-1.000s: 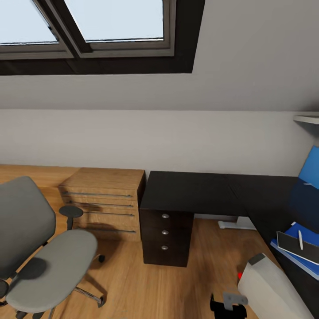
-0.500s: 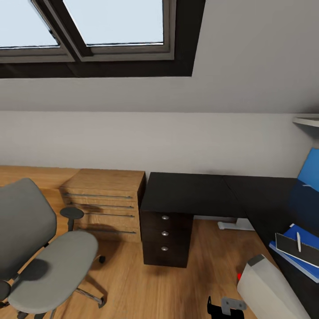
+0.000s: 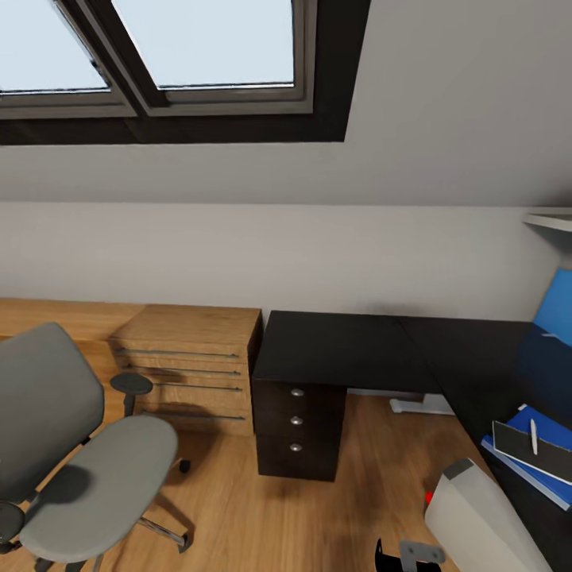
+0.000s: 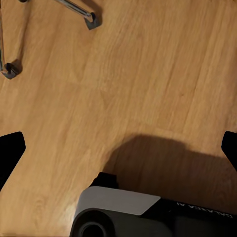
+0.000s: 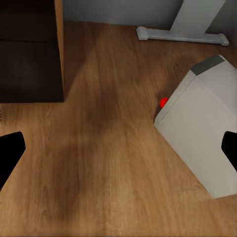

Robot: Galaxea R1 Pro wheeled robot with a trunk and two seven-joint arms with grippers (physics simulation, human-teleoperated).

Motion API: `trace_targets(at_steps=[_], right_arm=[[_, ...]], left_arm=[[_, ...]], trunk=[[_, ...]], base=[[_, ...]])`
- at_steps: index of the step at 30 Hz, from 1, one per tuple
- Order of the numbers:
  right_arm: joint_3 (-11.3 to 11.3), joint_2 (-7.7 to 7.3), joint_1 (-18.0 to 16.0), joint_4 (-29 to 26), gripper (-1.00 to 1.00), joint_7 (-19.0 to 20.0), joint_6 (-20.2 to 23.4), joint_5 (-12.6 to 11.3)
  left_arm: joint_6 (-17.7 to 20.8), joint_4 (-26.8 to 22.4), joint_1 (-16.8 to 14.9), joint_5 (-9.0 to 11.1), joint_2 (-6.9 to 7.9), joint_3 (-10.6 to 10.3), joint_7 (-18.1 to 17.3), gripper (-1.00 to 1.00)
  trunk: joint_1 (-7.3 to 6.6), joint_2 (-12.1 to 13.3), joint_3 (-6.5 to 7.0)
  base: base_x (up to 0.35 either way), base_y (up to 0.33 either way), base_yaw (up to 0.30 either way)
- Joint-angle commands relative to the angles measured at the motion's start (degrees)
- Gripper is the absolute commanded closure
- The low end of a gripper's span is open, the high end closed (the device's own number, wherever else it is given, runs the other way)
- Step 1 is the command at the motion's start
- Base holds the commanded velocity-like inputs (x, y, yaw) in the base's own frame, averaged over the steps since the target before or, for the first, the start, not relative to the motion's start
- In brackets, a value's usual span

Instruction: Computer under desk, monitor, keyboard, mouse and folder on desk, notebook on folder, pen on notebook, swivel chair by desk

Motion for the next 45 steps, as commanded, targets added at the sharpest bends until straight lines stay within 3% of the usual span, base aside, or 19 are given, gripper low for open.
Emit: trace_targets(at_steps=[1, 16, 21, 30, 45], right_arm=[[0.5, -0.02, -0.1, 0.0, -1.00, -0.2, -0.5, -0.6], [0.0, 0.08, -0.1, 0.0, -1.00, -0.2, -3.7, -1.2], [0.1, 0.09, -0.1, 0.0, -1.00, 0.0, -3.8, -1.0], [0.3, -0.25, -0.1, 0.2, -1.00, 1.2, -4.1, -0.5], [0.6, 0.00, -0.1, 0.3, -1.00, 1.4, -4.1, -0.5]], left_arm=[[-0.3, -0.1, -0.1, 0.6, 0.04, -0.3, 0.3, -1.00], [-0.3, 0.6, -0.1, 0.8, -0.18, 0.6, 0.3, -1.00], [-0.2, 1.0, -0.1, 0.8, -1.04, 0.7, 0.3, -1.00], [-0.4, 2.7, -0.1, 0.7, -1.98, 0.7, 0.3, -1.00], [-0.6, 2.9, -0.1, 0.6, -2.15, 0.7, 0.3, -1.00]], trunk=[[-0.21, 0.3, 0.10], [-3.51, 6.4, 2.66], [-4.61, 8.4, 3.34], [-6.58, 12.0, 4.86], [-9.88, 18.0, 7.55]], base=[[0.000, 0.000, 0.123], [0.000, 0.000, 0.236], [0.000, 0.000, 0.188], [0.000, 0.000, 0.040], [0.000, 0.000, 0.001]])
